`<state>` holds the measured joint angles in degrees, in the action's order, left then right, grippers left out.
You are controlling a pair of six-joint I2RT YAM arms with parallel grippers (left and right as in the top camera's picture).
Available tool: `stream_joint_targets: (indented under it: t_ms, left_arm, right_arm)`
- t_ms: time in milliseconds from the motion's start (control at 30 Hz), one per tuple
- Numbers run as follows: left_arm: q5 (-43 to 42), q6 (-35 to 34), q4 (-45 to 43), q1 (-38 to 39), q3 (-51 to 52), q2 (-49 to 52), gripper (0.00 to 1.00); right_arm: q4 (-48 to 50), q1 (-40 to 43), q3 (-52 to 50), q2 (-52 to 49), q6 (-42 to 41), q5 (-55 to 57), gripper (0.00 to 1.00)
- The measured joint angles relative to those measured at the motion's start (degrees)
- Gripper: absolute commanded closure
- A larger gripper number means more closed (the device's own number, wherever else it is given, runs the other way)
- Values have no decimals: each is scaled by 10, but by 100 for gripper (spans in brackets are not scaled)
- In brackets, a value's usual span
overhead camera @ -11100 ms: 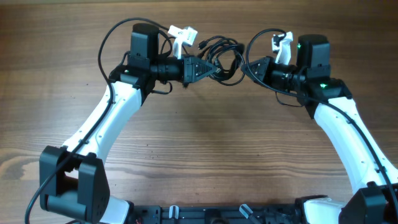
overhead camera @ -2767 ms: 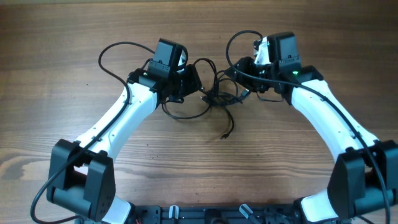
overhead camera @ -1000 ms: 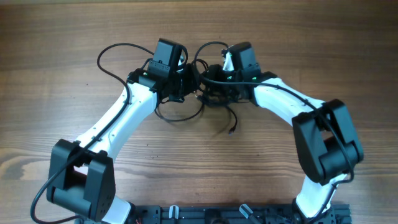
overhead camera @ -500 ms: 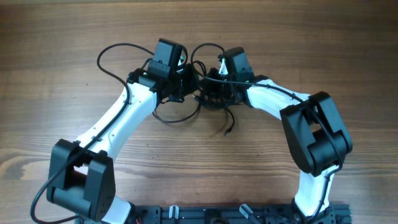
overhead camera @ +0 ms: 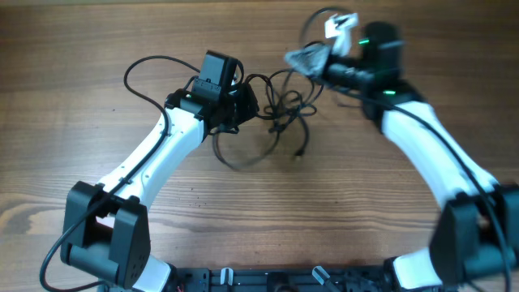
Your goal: Untangle cables
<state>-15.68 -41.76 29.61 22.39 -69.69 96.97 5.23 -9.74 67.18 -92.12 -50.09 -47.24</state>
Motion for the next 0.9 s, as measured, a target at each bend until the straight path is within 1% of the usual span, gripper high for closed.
stream_joint_targets:
  t_ms: [67, 133, 233, 267, 300, 367, 433, 467, 500, 533, 567, 633, 667, 767, 833, 900]
  left_arm:
    - [1, 1, 0, 0, 0, 0, 96]
    - [0, 1, 0, 0, 0, 0, 96]
    - [0, 1, -1, 0, 0, 0, 96]
    - [0, 1, -1, 0, 0, 0, 96]
    - [0, 1, 0, 0, 0, 0, 96]
    - [0, 1, 0, 0, 0, 0, 96]
    - [-1, 1, 1, 1, 0, 0, 96]
    - [-2, 1, 2, 1, 0, 0, 96]
    - [-2, 1, 2, 1, 0, 0, 96]
    - [-2, 2, 2, 1, 0, 0, 96]
    - [-2, 5, -1, 1, 0, 0, 96]
    - [-3, 8, -11, 1, 0, 0, 96]
    - [-5, 11, -22, 1, 0, 1, 96]
    - [-29, 29, -71, 1, 2, 2, 96]
    - [-64, 43, -121, 1, 3, 2, 96]
    - [-120, 59, -184, 1, 4, 3, 96]
  right_arm:
    - [2, 45, 0, 44, -27, -32, 96]
    - [23, 87, 0, 63, -58, -65, 96]
    - [67, 150, 0, 68, -108, -117, 96]
    - [68, 154, 0, 68, -111, -119, 96]
    - [68, 194, 0, 68, -129, -139, 96]
    - [54, 226, 0, 68, -126, -151, 96]
    - [-13, 261, 1, 68, -102, -151, 96]
    - [-97, 277, 1, 68, -67, -130, 96]
    - [-149, 283, 1, 68, -46, -108, 96]
    - [-187, 285, 0, 68, -23, -84, 96]
    - [-254, 283, 1, 69, 13, -40, 96]
    - [-319, 274, 0, 68, 55, 31, 96]
    - [-346, 266, -1, 68, 77, 72, 96]
    - [-379, 236, -2, 64, 130, 165, 96]
    - [-390, 216, -2, 48, 152, 201, 96]
    - [-392, 194, -2, 15, 169, 228, 96]
